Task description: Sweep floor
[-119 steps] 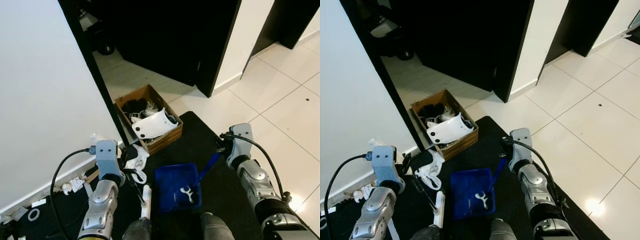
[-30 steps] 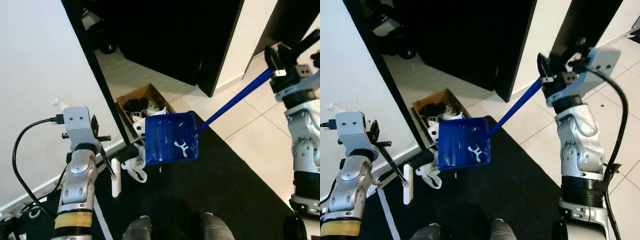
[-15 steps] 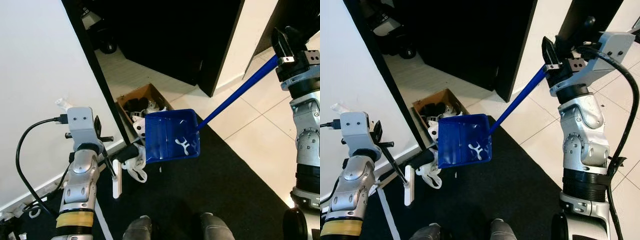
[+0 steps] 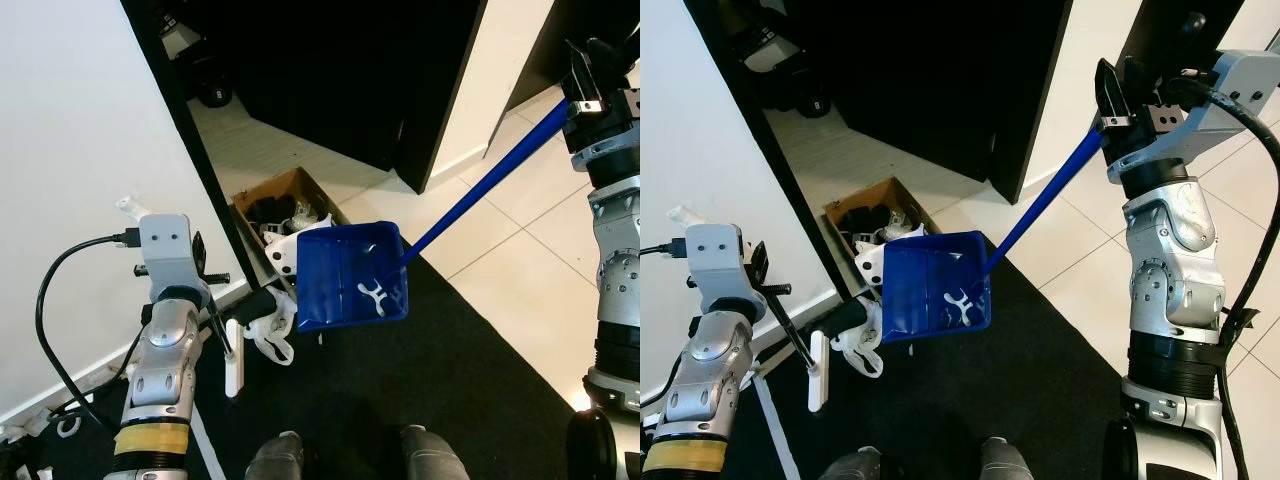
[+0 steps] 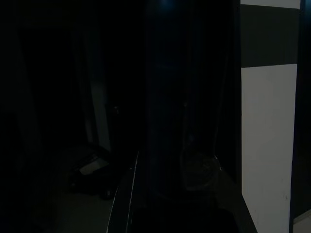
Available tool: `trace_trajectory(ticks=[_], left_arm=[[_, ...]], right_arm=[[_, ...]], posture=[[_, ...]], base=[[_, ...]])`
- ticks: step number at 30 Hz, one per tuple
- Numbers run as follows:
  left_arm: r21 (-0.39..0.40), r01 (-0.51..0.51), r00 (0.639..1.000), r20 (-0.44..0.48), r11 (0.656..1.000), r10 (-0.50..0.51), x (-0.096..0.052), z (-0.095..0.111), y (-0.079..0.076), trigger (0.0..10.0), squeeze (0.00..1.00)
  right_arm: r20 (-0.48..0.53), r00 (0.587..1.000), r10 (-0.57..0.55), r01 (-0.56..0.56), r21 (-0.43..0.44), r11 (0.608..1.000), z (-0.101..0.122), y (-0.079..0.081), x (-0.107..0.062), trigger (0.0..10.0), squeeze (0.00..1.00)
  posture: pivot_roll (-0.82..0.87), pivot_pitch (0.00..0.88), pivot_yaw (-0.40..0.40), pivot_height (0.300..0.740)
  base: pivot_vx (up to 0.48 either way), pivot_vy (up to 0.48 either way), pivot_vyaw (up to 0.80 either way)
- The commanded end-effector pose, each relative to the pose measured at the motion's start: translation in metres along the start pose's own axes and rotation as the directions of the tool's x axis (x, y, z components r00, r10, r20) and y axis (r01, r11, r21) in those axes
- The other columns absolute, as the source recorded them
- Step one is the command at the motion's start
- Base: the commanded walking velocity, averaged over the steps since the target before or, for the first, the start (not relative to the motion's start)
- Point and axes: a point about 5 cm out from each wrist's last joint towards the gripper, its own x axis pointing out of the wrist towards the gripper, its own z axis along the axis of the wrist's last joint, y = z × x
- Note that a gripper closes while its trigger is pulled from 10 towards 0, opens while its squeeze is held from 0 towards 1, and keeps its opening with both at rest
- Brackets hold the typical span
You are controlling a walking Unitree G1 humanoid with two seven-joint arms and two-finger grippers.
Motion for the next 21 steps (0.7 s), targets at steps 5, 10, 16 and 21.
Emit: trace_trajectory(ticks=[5,10,16,21], left_arm=[[0.018,-0.003,0.999,0.033,1.000,0.002,0.0001,0.0039,-0.0003,10.0,0.00],[0.019,-0.003,0.999,0.034,1.000,0.002,0.0005,0.0041,-0.0002,10.0,0.00],[0.019,-0.004,0.999,0.036,1.000,0.004,0.0011,0.0047,-0.0003,10.0,0.00],[0.019,-0.004,0.999,0.035,1.000,0.004,0.0014,0.0046,-0.0004,10.0,0.00]], right_arm=[[0.091,0.996,0.006,-0.006,-0.005,1.000,0.0170,0.0019,0.0015,10.0,0.00],[0.089,0.996,0.006,-0.006,-0.003,1.000,0.0167,0.0021,0.0013,10.0,0.00],[0.087,0.996,0.007,-0.007,-0.003,1.000,0.0165,0.0024,0.0014,10.0,0.00],[0.086,0.996,0.007,-0.007,-0.002,1.000,0.0163,0.0027,0.0011,10.0,0.00]], posture=[[-0.01,0.069,0.018,0.740],[-0.01,0.069,0.019,0.740],[-0.01,0.070,0.019,0.740],[-0.01,0.070,0.019,0.740]], base=[[0.343,0.000,0.00],[0.379,0.000,0.00],[0.384,0.000,0.00],[0.379,0.000,0.00]])
